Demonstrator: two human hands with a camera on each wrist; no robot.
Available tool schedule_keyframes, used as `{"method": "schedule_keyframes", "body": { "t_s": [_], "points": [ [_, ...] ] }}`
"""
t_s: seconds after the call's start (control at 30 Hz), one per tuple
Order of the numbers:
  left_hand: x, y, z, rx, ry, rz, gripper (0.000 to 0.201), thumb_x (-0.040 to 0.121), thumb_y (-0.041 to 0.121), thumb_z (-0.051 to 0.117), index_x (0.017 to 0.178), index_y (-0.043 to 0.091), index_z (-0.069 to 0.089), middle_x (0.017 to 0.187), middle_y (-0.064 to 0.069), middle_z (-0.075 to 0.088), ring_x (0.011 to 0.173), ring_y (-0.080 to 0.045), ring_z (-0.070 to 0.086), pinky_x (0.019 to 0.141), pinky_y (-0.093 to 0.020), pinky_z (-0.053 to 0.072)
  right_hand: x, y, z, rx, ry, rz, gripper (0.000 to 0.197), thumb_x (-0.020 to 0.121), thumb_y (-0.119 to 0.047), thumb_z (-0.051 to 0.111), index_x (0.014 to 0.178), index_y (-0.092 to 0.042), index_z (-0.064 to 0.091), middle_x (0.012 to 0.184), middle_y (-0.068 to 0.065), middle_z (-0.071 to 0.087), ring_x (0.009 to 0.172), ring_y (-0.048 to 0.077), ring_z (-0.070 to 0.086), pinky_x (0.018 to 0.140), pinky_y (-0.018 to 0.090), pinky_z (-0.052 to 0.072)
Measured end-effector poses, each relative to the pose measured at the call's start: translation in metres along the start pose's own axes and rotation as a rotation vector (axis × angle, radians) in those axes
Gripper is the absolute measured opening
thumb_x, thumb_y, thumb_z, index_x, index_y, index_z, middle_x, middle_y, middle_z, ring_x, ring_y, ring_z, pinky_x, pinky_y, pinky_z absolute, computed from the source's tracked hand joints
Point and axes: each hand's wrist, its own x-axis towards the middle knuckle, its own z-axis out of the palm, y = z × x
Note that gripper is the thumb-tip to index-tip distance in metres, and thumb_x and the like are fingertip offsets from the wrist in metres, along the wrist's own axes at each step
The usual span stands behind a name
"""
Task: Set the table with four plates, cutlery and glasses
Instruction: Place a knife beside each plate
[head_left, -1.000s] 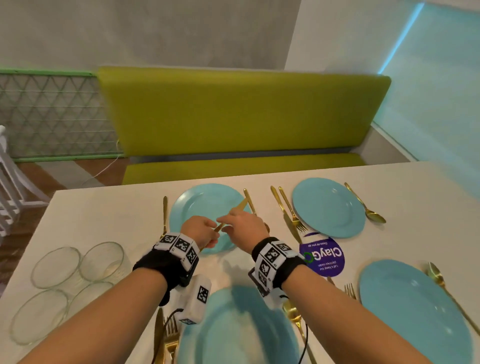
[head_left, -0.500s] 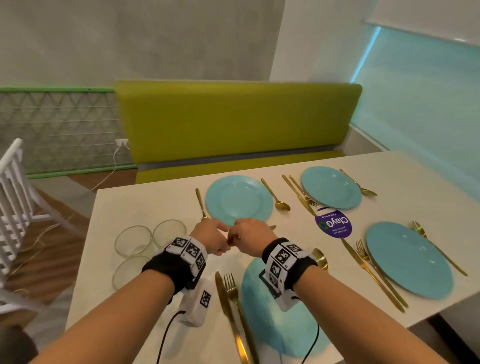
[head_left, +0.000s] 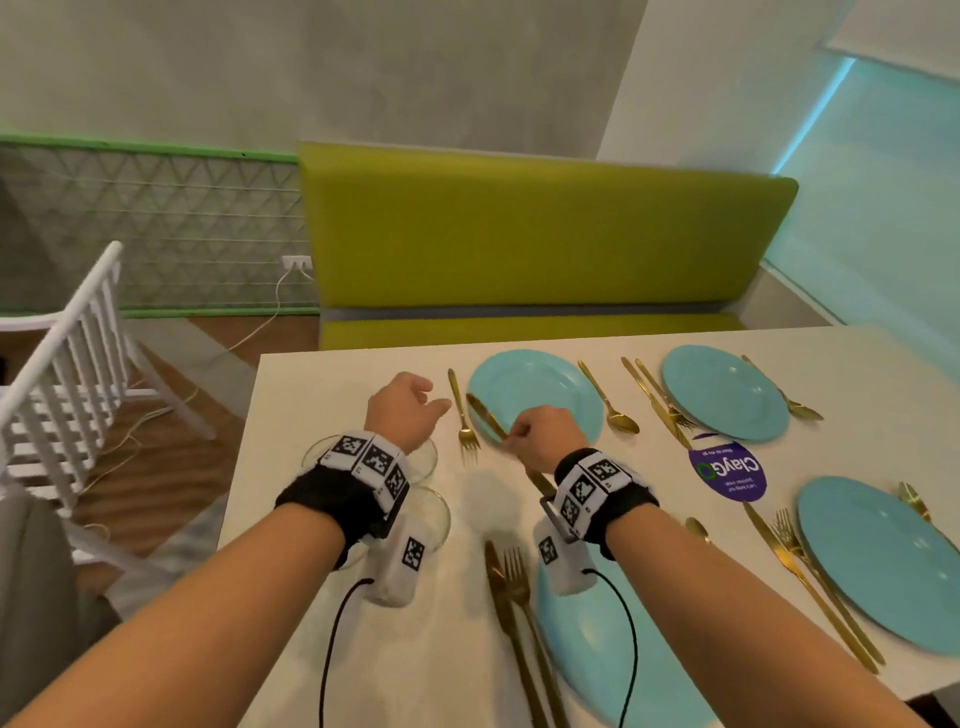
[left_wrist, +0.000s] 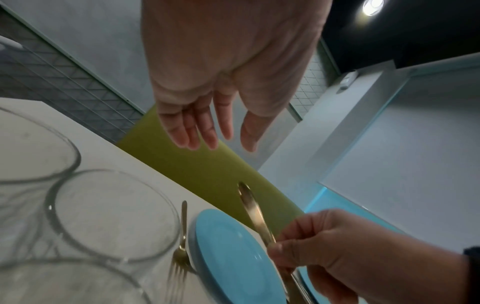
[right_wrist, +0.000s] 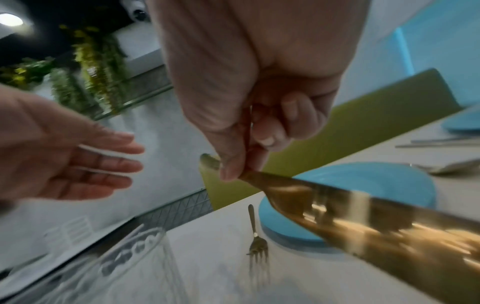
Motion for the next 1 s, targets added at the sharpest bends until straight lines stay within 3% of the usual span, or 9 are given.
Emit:
{"method": "schedule_keyframes", "body": {
  "t_s": [0.1,0.2,0.33,0.4,0.43,0.53,0.8,0.93,1.0],
  "points": [
    [0.018,-0.004,-0.013,-0.028,0.015,-0.035,0.031,0.087,0.025,0.062,0.115,0.011,0.061,0.118,-0.007,0.063,0.114,-0.025,0.056,0.098,-0.031,0.042,0.028,-0.012,0.002,0.043,-0.009,0.083,0.024,0.089,-0.029,0.060,0.097,-0.009,0.072,0.106,0.006,0.069,0.105,0.022,0.060,0.092,0.029,0.048],
    [0.034,-0.010,-0.019,-0.099,0.010,-0.059,0.016,0.086,0.022,0.063,0.101,0.016,0.063,0.110,-0.010,0.066,0.106,-0.027,0.062,0.098,-0.038,0.048,0.058,-0.025,0.009,-0.047,-0.040,0.127,0.035,0.092,-0.034,0.055,0.109,-0.008,0.068,0.115,0.008,0.067,0.110,0.024,0.060,0.097,0.031,0.047],
    [0.049,-0.017,-0.022,-0.191,-0.002,-0.095,0.006,0.088,0.016,0.062,0.093,0.015,0.059,0.092,-0.006,0.062,0.068,-0.014,0.059,0.074,-0.029,0.048,0.092,-0.041,0.024,-0.131,-0.105,0.180,0.035,0.090,-0.036,0.056,0.107,-0.008,0.066,0.114,0.006,0.066,0.110,0.024,0.061,0.091,0.028,0.047],
    [0.056,-0.021,-0.022,-0.202,-0.005,-0.110,0.004,0.087,0.015,0.062,0.090,0.015,0.058,0.086,-0.003,0.060,0.062,-0.010,0.057,0.068,-0.026,0.046,0.105,-0.047,0.032,-0.136,-0.144,0.210,0.033,0.089,-0.038,0.058,0.096,-0.007,0.065,0.108,0.007,0.065,0.110,0.023,0.061,0.083,0.026,0.046],
    [0.060,-0.023,-0.022,-0.212,-0.004,-0.117,0.004,0.087,0.015,0.061,0.088,0.016,0.058,0.083,-0.002,0.060,0.061,-0.009,0.057,0.064,-0.025,0.045,0.110,-0.049,0.036,-0.117,-0.164,0.232,0.033,0.089,-0.039,0.059,0.094,-0.007,0.064,0.106,0.008,0.064,0.110,0.022,0.061,0.080,0.025,0.045],
    [0.068,-0.029,-0.022,-0.240,-0.007,-0.143,0.010,0.088,0.014,0.060,0.081,0.020,0.055,0.078,0.002,0.058,0.062,-0.009,0.058,0.054,-0.021,0.043,0.124,-0.053,0.049,-0.098,-0.188,0.262,0.037,0.090,-0.037,0.058,0.110,-0.007,0.063,0.116,0.007,0.065,0.112,0.022,0.061,0.084,0.026,0.047],
    [0.085,-0.036,-0.021,-0.245,-0.003,-0.163,0.015,0.089,0.015,0.059,0.077,0.024,0.055,0.083,0.003,0.061,0.065,-0.008,0.059,0.055,-0.021,0.044,0.145,-0.061,0.072,-0.054,-0.184,0.236,0.018,0.093,-0.030,0.054,0.097,-0.013,0.056,0.122,0.007,0.064,0.113,0.021,0.062,0.092,0.027,0.048],
    [0.088,-0.037,-0.021,-0.244,-0.005,-0.164,0.010,0.089,0.015,0.059,0.082,0.022,0.056,0.085,0.001,0.061,0.065,-0.008,0.059,0.055,-0.020,0.044,0.155,-0.058,0.079,-0.037,-0.171,0.246,0.028,0.094,-0.029,0.055,0.111,-0.009,0.061,0.122,0.008,0.064,0.113,0.021,0.062,0.095,0.027,0.050],
    [0.090,-0.037,-0.021,-0.246,-0.006,-0.167,0.005,0.089,0.015,0.058,0.087,0.019,0.057,0.087,0.000,0.061,0.065,-0.008,0.059,0.056,-0.020,0.044,0.159,-0.056,0.082,-0.027,-0.166,0.241,0.027,0.094,-0.028,0.055,0.110,-0.007,0.062,0.124,0.009,0.063,0.114,0.022,0.062,0.097,0.029,0.049]
  ]
}}
